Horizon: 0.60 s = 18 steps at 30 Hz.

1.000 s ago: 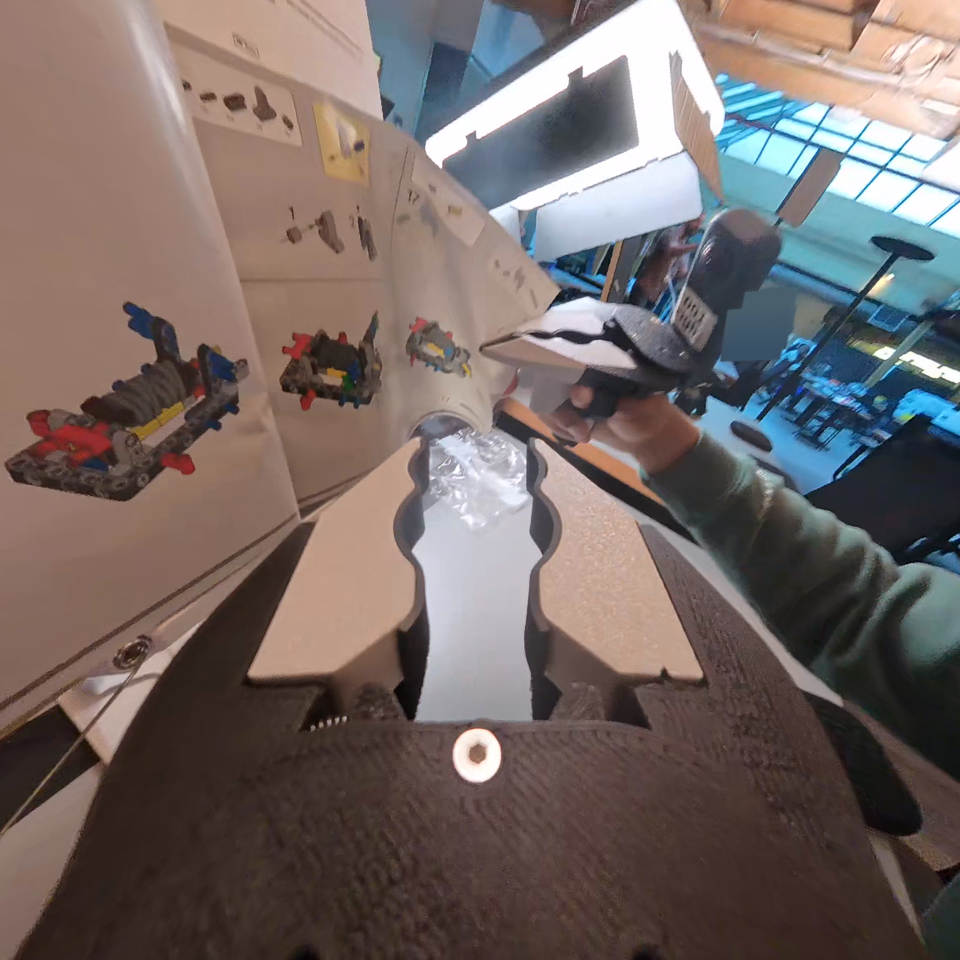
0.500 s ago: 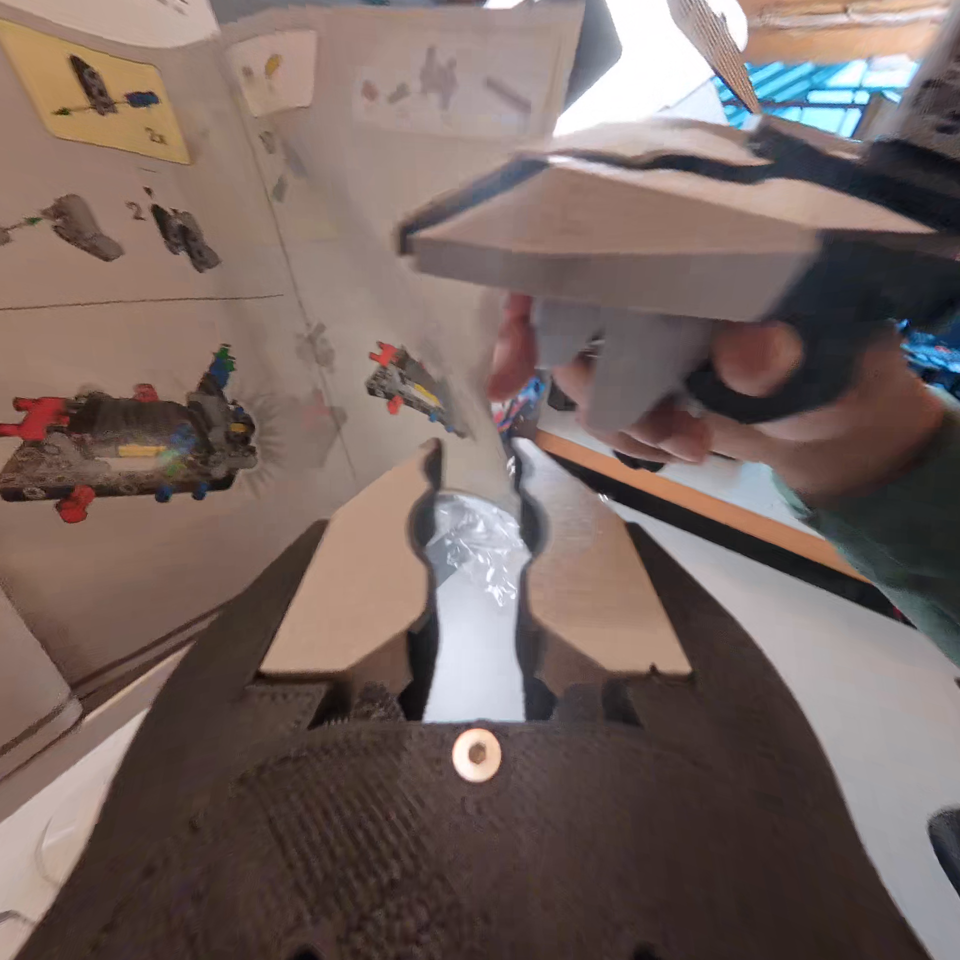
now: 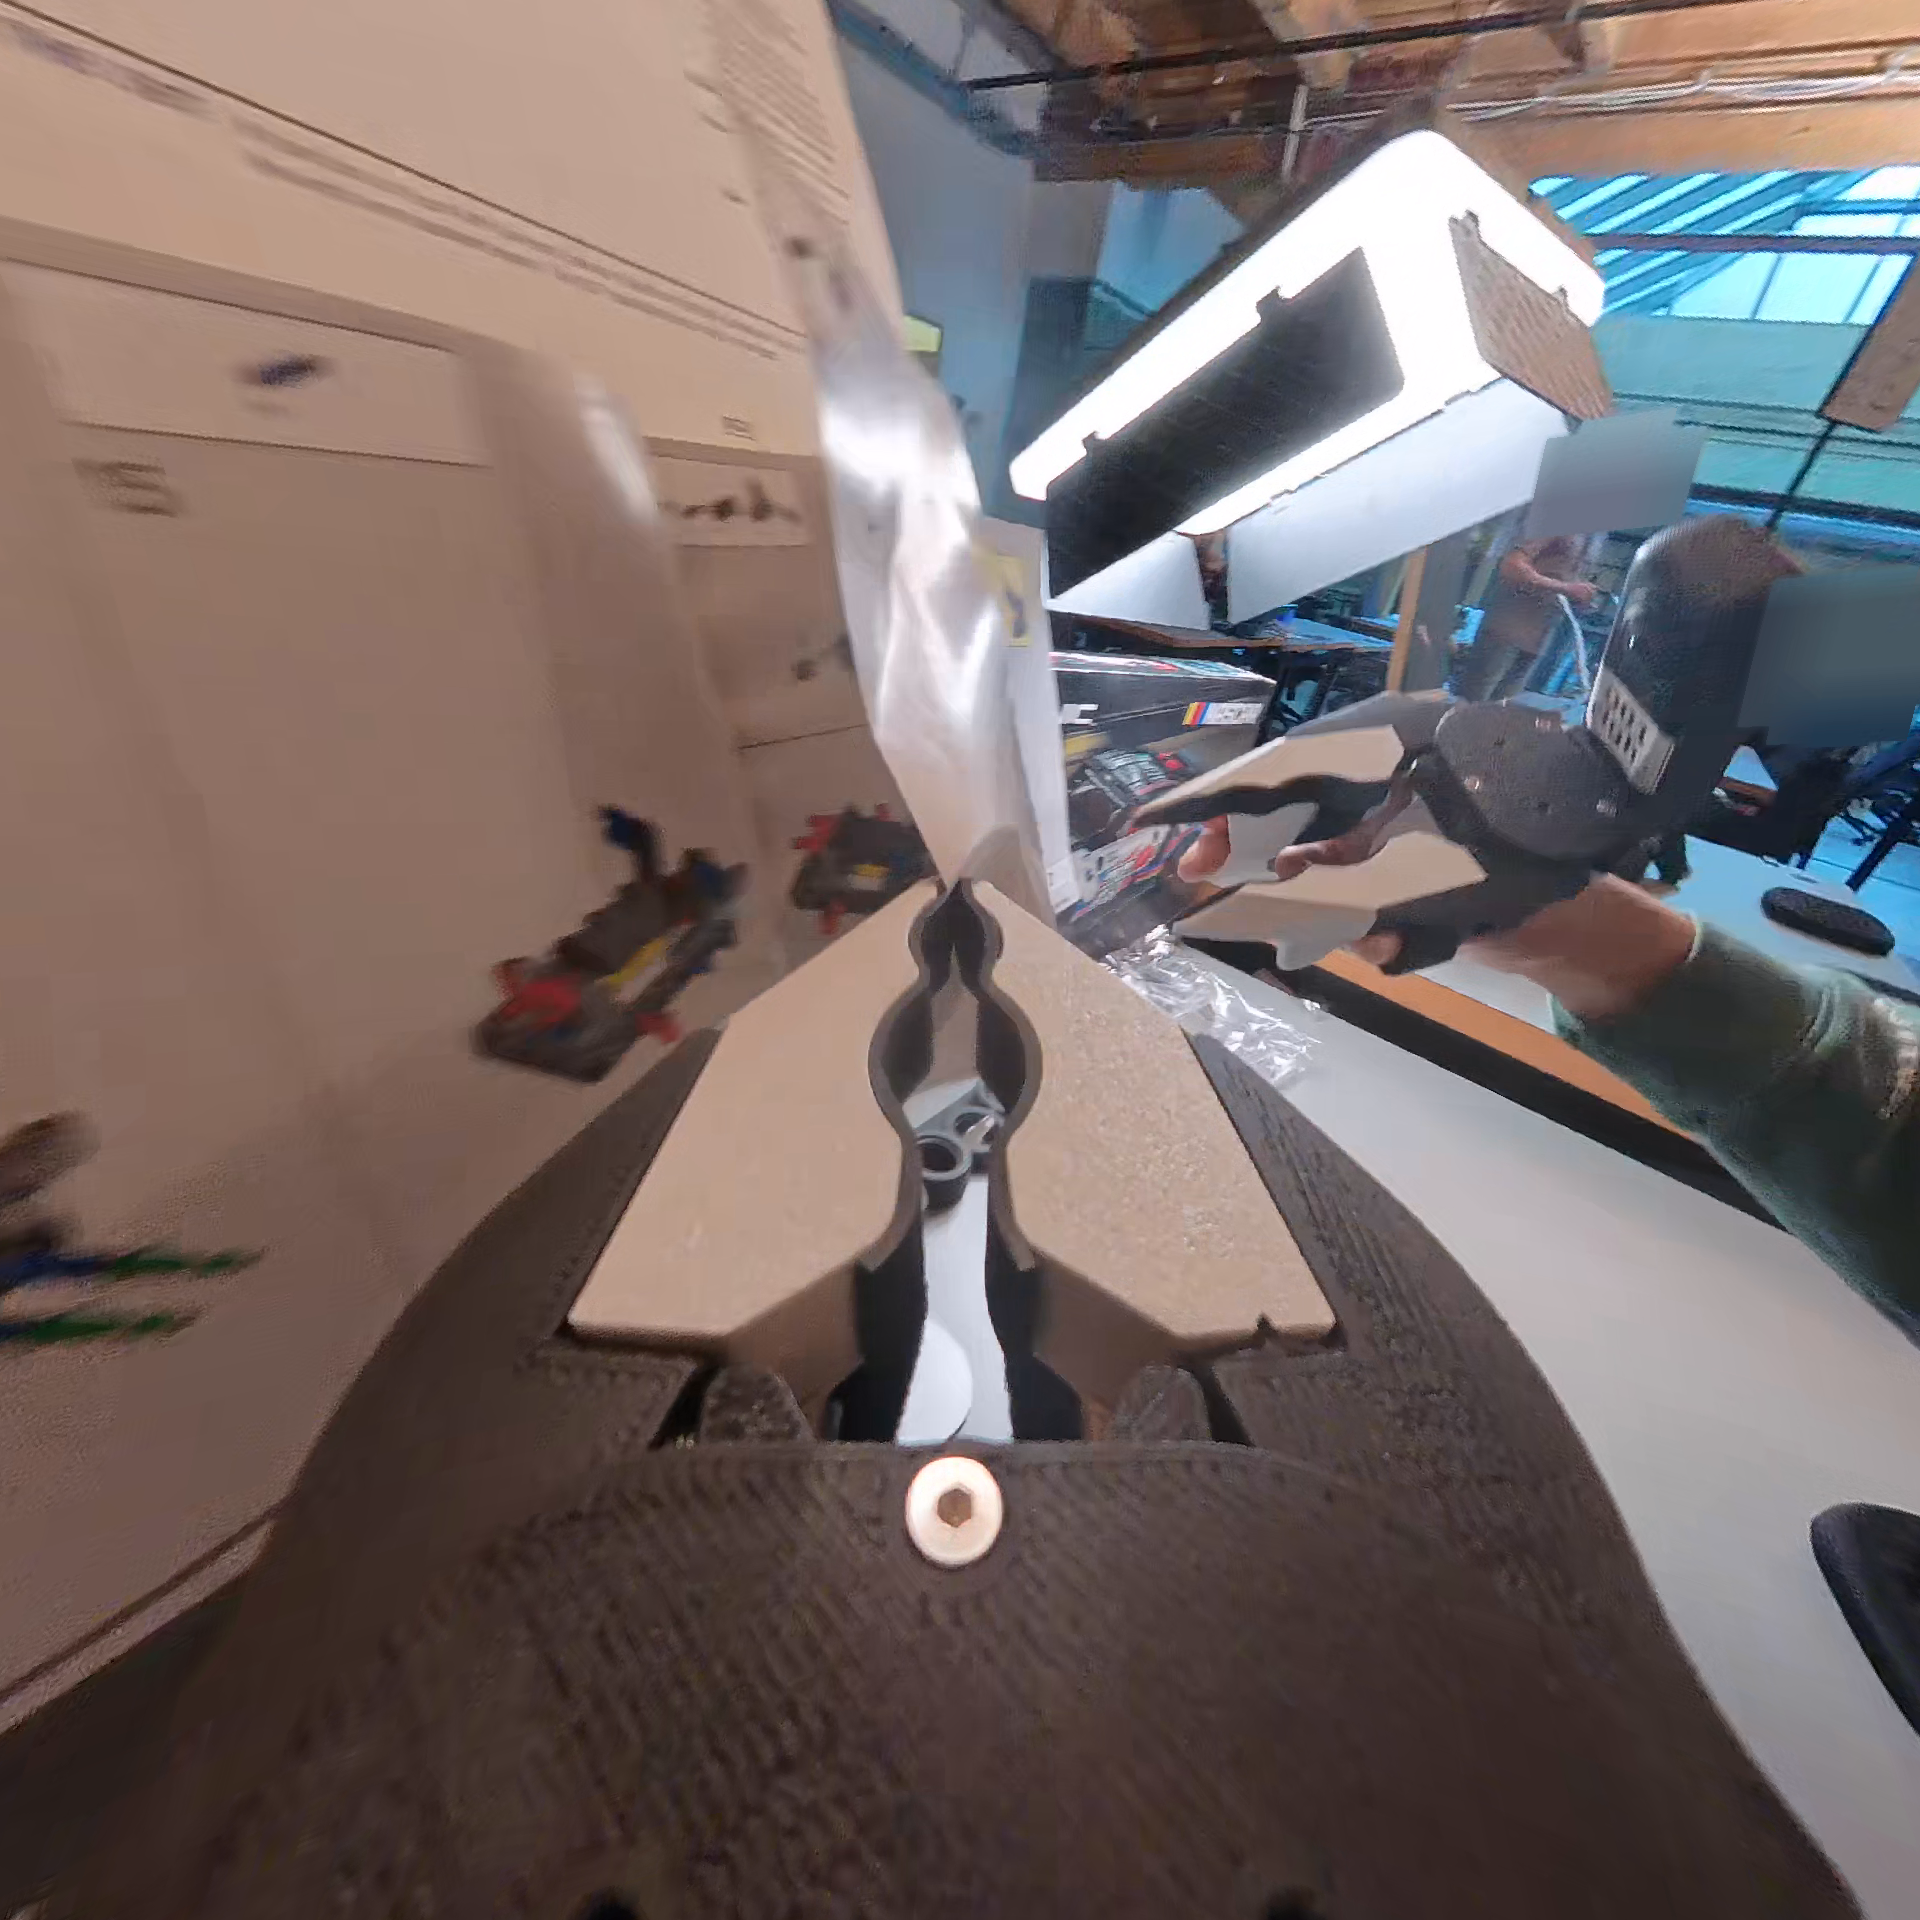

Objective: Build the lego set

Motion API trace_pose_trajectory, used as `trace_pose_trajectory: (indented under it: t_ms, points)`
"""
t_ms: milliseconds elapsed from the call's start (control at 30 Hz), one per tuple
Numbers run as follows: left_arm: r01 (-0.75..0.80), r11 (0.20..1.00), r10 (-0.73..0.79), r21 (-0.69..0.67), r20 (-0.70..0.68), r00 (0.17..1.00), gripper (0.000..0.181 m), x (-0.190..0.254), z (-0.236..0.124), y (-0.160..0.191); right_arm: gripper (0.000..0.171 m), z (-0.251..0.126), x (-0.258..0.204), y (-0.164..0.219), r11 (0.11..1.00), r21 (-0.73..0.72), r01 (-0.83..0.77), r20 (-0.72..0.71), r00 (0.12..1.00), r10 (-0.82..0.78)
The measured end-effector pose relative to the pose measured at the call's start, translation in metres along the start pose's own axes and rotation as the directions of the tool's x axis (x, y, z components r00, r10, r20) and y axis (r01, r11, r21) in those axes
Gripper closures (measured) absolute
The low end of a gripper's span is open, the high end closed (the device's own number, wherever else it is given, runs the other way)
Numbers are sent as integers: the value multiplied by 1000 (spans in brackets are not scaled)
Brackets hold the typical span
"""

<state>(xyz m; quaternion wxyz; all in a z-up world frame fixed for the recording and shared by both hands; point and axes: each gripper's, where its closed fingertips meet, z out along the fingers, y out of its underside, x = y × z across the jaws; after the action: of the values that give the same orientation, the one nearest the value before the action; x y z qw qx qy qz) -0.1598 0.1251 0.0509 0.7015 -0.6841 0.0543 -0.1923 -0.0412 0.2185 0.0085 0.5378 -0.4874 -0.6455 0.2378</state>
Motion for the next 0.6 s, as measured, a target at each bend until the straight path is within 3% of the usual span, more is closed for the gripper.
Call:
trace_pose_trajectory:
  t_ms: [167, 367, 500, 600]
  points:
    - [72, 997, -72, 4, 121, 990, 181, -59, -48, -7, 149, 59, -12, -20, 989, -47, 139, -76, 987, -143]
    - [182, 982, -188, 46, 238, 953, 180, -107, -92, 7, 152, 117, -36, -45, 967, -124, 223, -47, 972, -230]
    - [176, 969, -232, 171, 407, 884, 162, -130, -129, 2, 152, 134, -40, -48, 949, -174, 264, -99, 954, -283]
    - [163, 960, -249, 226, 437, 864, 152, -121, -141, 12, 152, 138, -38, -48, 936, -200, 291, -130, 939, -320]
